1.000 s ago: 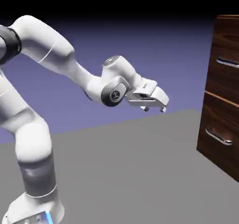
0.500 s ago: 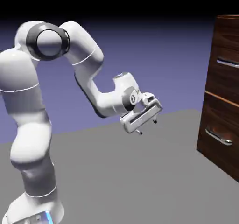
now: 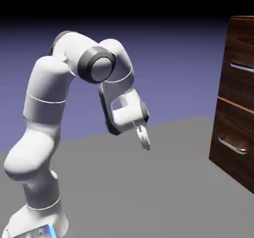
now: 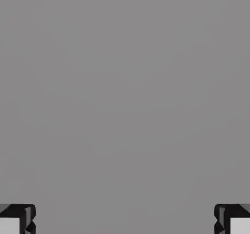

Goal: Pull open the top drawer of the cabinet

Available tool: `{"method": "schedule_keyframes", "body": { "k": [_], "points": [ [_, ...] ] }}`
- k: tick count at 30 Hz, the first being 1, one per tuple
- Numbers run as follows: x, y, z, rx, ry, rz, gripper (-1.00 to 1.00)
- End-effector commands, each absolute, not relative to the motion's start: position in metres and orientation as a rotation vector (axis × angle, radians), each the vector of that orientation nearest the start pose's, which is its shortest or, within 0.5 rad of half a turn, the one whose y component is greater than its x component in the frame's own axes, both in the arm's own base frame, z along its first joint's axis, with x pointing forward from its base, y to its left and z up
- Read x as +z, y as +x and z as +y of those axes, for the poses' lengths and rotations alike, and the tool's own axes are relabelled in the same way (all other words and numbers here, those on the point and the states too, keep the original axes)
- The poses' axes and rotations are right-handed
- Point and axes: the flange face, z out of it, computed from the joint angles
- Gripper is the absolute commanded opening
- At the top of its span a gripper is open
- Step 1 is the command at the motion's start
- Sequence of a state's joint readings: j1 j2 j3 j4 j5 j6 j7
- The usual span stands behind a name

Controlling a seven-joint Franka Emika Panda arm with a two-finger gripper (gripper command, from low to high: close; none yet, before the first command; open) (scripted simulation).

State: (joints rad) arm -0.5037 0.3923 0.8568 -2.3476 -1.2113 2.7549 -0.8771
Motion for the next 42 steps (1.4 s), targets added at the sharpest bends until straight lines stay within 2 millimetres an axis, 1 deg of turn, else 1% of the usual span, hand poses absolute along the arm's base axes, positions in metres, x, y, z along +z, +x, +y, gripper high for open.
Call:
{"method": "schedule_keyframes", "body": {
  "k": [1,6,9,12,15,18,21,24,27,29,33,37,39,42],
  "points": [
    [0.235,0.461,0.228,0.265,1.118,2.569,0.00],
    [0.238,0.466,0.251,0.304,0.660,2.677,0.00],
    [0.246,0.472,0.263,0.333,0.397,2.681,0.00],
    [0.258,0.480,0.272,0.358,0.154,2.642,0.00],
    [0.274,0.491,0.277,0.373,-0.063,2.568,0.00],
    [0.294,0.504,0.278,0.372,-0.250,2.465,0.00],
    [0.317,0.519,0.274,0.351,-0.403,2.343,0.00],
    [0.342,0.536,0.265,0.307,-0.522,2.209,0.00],
    [0.370,0.555,0.248,0.240,-0.608,2.071,0.00],
    [0.389,0.567,0.234,0.182,-0.648,1.982,0.00],
    [0.428,0.593,0.194,0.035,-0.693,1.814,0.00],
    [0.466,0.616,0.140,-0.148,-0.697,1.670,0.00],
    [0.484,0.627,0.108,-0.251,-0.686,1.610,0.00],
    [0.508,0.639,0.053,-0.419,-0.658,1.537,0.00]
  ]
}}
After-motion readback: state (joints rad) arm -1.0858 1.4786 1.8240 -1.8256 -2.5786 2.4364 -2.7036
